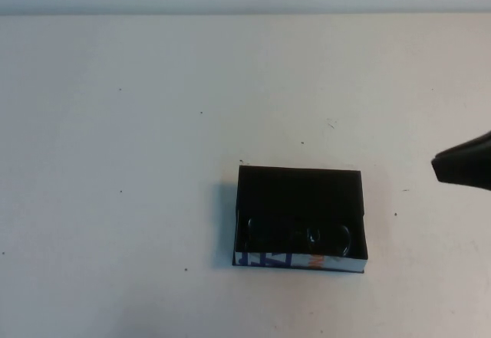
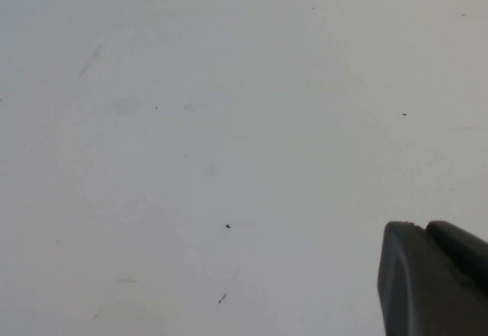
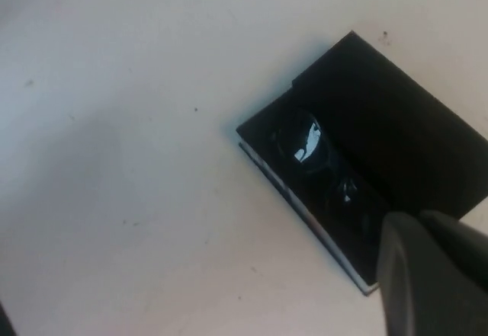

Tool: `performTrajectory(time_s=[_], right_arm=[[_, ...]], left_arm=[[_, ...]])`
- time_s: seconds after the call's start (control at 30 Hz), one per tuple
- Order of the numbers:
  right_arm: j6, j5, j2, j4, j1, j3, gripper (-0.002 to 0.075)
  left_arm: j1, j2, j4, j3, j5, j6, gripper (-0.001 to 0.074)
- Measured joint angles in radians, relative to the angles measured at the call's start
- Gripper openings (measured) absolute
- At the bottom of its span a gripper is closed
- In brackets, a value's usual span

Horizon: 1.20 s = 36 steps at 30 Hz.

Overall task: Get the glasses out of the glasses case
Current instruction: Pick up the glasses from the glasses case

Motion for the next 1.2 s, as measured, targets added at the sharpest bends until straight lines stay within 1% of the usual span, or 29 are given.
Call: performTrajectory(time_s=[0.17,0.37,0.6,0.73,0.77,0.83,1.03,1.1,1.2], right_arm=[[-0.025,0.036,0.15,-0.139,0.091,-0.178,-0.0018],[-0.027,0.047,0.337,-0.289,0.255,-0.343,-0.0018],[-0.012,0.049,0.572,-0.547,0.433,-0.457,-0.0018],[0.033,0.037,0.662,-0.609,0.484,-0.493,-0.0001],[0.036,0.026,0.677,-0.609,0.49,-0.493,0.0009],[0.041,-0.001,0.714,-0.607,0.501,-0.493,0.0056],[0.043,-0.079,0.808,-0.607,0.544,-0.499,0.0292],[0.043,-0.092,0.833,-0.604,0.557,-0.501,0.0333],[0.043,-0.107,0.872,-0.6,0.575,-0.5,0.0342]], left_arm=[[0.0,0.0,0.0,0.0,0.0,0.0,-0.0004],[0.0,0.0,0.0,0.0,0.0,0.0,-0.0004],[0.0,0.0,0.0,0.0,0.0,0.0,-0.0004],[0.0,0.0,0.0,0.0,0.0,0.0,-0.0004],[0.0,0.0,0.0,0.0,0.0,0.0,-0.0004],[0.0,0.0,0.0,0.0,0.0,0.0,-0.0004],[0.0,0.0,0.0,0.0,0.0,0.0,-0.0005],[0.0,0.0,0.0,0.0,0.0,0.0,-0.0004],[0.0,0.0,0.0,0.0,0.0,0.0,-0.0004]])
